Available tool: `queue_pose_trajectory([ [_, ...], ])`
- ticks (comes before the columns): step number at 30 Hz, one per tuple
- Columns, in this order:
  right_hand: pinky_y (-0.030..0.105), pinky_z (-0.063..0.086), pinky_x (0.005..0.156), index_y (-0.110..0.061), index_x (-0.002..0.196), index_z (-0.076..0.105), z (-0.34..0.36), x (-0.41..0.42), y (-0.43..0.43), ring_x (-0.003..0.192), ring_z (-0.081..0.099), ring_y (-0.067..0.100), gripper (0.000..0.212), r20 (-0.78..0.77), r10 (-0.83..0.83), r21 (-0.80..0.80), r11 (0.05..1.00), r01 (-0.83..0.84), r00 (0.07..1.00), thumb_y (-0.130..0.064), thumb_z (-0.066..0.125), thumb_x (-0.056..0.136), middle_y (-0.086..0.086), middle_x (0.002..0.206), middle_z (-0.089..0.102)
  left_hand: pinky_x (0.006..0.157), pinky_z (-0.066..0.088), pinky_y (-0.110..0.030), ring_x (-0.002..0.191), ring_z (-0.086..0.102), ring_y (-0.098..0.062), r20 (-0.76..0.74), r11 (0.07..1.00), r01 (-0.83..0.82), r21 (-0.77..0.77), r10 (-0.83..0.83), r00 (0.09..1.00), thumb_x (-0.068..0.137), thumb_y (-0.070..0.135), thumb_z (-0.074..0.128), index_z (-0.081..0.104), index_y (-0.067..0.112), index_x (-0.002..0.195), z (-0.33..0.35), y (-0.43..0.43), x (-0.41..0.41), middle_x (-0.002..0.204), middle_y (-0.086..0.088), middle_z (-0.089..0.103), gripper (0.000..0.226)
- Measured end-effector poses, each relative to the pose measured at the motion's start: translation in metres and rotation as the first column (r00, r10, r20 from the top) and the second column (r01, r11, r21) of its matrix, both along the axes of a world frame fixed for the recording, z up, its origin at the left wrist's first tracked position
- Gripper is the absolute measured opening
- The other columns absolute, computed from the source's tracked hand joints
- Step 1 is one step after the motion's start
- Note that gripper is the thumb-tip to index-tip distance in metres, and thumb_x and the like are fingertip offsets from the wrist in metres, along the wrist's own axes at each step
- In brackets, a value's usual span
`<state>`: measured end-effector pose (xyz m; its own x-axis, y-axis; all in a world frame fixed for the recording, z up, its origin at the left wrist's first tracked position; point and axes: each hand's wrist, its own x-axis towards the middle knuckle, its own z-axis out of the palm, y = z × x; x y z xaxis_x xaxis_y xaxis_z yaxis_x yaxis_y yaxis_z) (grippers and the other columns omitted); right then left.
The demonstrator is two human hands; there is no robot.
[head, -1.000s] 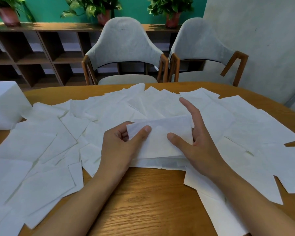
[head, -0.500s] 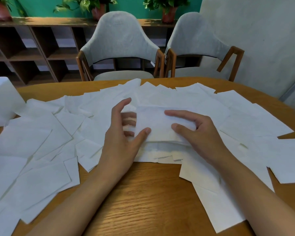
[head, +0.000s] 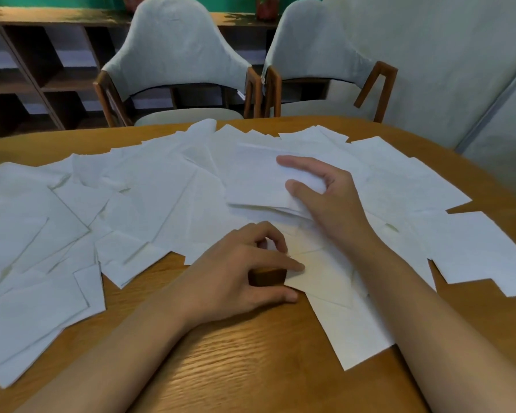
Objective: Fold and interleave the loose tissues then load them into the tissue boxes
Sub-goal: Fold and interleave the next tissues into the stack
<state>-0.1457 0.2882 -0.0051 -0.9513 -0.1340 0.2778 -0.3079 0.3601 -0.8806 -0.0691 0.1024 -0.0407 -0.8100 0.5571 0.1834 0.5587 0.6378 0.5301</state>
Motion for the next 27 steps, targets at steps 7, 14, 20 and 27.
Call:
queue_pose_trajectory([
  [7,-0.009,0.032,0.083,-0.038,0.118,0.072,0.000,0.002,0.003,0.110,0.046,-0.027,0.029,0.021,0.053,-0.002,0.999,-0.053,0.998,-0.019,0.063,0.099,-0.038,0.117,0.060,0.085,0.045,-0.016,0.108,0.060,-0.007,-0.045,0.975,-0.056,0.214,0.067,0.997,0.098,0.029,0.072,0.078,0.029,0.104,0.002,0.004,0.004,0.112,0.018,0.061,0.009],
  [14,0.014,0.053,0.084,-0.039,0.101,0.077,0.005,0.007,0.001,0.102,0.063,-0.004,0.048,0.172,0.236,-0.183,0.962,-0.204,0.956,-0.068,0.039,0.097,-0.029,0.108,0.068,0.067,0.053,-0.024,0.067,0.063,-0.007,0.320,0.618,-0.446,0.648,0.310,0.895,0.100,0.007,0.062,0.073,0.016,0.092,0.019,-0.012,0.001,0.075,0.001,0.071,0.017],
  [20,0.003,0.043,0.077,-0.041,0.094,0.071,0.002,0.010,-0.004,0.102,0.057,-0.017,0.014,0.088,0.190,0.030,0.981,-0.193,0.978,-0.050,0.074,0.084,-0.043,0.097,0.065,0.056,0.045,-0.019,0.060,0.053,-0.010,0.373,0.444,-0.547,0.710,0.421,0.827,0.099,0.012,0.066,0.079,0.016,0.097,0.022,-0.025,-0.005,0.066,-0.001,0.065,0.014],
  [27,0.005,0.047,0.066,-0.032,0.087,0.073,0.000,0.012,-0.007,0.090,0.061,-0.013,0.007,0.101,0.098,-0.161,0.984,-0.081,0.990,-0.033,0.077,0.082,-0.035,0.089,0.068,0.087,0.062,-0.035,0.094,0.076,-0.013,0.429,0.527,-0.560,0.640,0.360,0.829,0.087,0.036,0.076,0.076,0.023,0.114,0.025,-0.021,-0.002,0.095,0.005,0.080,0.030],
])
